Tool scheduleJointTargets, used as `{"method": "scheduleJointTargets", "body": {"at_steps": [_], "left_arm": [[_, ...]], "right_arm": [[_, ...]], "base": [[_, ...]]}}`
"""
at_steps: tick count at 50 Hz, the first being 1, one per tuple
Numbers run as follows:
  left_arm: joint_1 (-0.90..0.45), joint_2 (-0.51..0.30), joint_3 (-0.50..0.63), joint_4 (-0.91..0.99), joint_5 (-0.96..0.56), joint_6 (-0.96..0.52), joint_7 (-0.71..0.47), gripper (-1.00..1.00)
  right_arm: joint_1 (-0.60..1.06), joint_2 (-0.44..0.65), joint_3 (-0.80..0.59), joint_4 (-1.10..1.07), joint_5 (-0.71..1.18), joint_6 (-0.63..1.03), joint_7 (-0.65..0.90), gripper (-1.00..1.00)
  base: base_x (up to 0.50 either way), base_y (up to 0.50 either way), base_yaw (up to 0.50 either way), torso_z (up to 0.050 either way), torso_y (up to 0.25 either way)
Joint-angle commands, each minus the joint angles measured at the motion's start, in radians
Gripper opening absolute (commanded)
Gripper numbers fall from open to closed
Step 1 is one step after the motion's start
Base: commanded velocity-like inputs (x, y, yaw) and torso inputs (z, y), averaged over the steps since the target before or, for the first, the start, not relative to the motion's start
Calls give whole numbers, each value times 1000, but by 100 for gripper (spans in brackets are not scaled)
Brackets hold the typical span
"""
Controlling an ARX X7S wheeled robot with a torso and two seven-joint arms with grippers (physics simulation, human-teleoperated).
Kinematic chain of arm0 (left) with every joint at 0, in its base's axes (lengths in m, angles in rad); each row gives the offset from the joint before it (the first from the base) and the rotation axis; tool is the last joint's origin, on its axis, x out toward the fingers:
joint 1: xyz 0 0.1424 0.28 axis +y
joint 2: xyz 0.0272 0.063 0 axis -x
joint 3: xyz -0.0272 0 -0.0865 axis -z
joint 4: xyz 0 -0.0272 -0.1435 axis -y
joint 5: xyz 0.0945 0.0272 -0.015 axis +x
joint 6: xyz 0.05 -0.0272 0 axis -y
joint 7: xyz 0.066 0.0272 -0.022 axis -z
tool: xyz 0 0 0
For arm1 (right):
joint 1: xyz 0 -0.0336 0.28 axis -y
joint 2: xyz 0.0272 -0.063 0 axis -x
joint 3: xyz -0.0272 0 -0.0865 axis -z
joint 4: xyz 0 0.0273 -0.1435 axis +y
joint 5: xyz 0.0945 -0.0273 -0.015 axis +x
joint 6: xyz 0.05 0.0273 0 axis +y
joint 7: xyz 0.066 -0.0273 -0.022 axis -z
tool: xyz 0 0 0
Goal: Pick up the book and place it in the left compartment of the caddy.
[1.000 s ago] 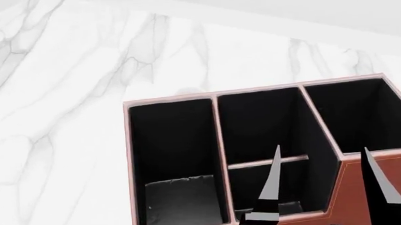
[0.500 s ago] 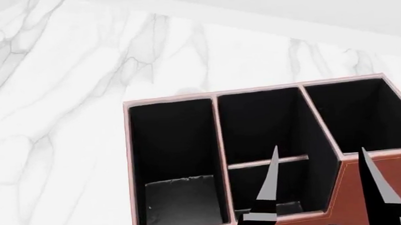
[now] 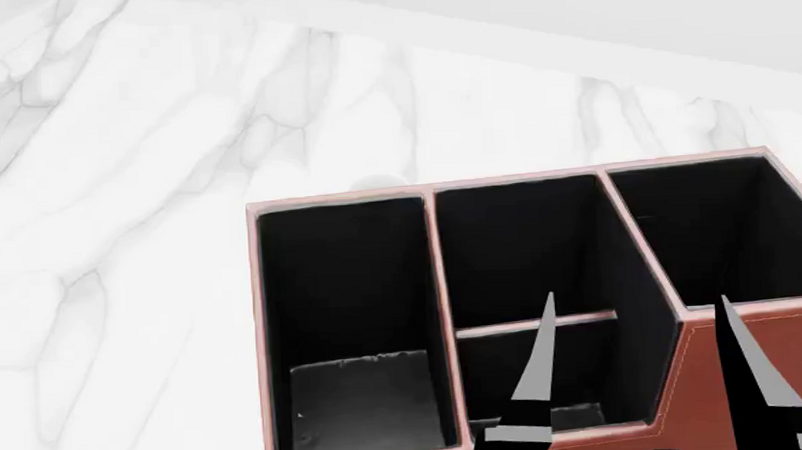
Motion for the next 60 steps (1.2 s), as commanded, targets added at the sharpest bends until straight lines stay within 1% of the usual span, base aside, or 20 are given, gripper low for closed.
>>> {"method": "scheduleJointTargets", "body": {"at_steps": [1,13,14,17,24,41,53,60], "left_arm": [[-29,24,-33,-145,10,95,26,100],[-62,19,-37,-234,21,139,39,100],[-65,24,-52,-242,4,142,49,100],[-79,21,-38,-285,25,161,49,100],[-95,16,-25,-308,37,161,47,100],[-171,10,15,-439,82,198,54,100],[-195,14,41,-478,104,212,55,100],[-192,21,50,-463,107,204,51,100]], "right_arm": [[3,-13,31,20,-2,-19,-19,100],[4,-10,26,27,-3,-22,-17,100],[3,-10,25,28,-4,-23,-18,100],[4,-9,22,29,-4,-23,-17,100],[5,-8,20,28,-3,-20,-13,100],[5,-5,13,36,-5,-25,-11,100],[5,-3,13,37,-2,-28,-8,100],[5,-1,14,35,1,-29,-5,100]], "base": [[0,0,0,0,0],[0,0,0,0,0],[0,0,0,0,0],[0,0,0,0,0],[0,0,0,0,0],[0,0,0,0,0],[0,0,0,0,0],[0,0,0,0,0]]}}
